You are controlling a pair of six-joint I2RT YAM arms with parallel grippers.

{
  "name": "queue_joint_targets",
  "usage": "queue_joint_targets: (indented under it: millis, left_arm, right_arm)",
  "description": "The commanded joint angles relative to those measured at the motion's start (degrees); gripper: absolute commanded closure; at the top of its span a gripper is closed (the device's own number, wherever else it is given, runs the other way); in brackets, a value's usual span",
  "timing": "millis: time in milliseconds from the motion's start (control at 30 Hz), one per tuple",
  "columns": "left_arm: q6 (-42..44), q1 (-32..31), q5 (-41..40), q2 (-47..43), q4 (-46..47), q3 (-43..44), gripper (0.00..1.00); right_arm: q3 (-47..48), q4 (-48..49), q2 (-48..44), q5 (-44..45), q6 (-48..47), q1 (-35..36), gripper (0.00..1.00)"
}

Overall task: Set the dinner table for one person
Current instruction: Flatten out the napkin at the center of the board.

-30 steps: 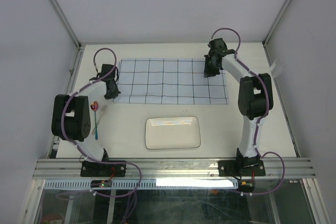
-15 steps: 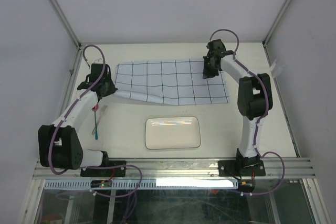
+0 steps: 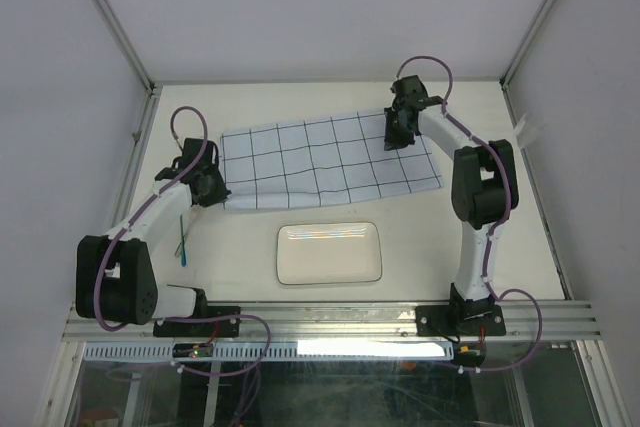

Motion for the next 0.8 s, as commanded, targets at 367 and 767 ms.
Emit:
queue_joint_targets:
  millis: [367,767]
  left_arm:
    - [-0.8,-0.94,5.87,-0.04,0.69,-1.94,1.0]
    - [-1.08,-1.21,9.63,-2.77,1.44,-2.7,1.0]
  right_arm:
    - [11.6,1.52,2.54,-6.29,0.96,5.29,0.89]
    - [22.29,0.26,11.38,-9.99,2.72,9.65,0.91]
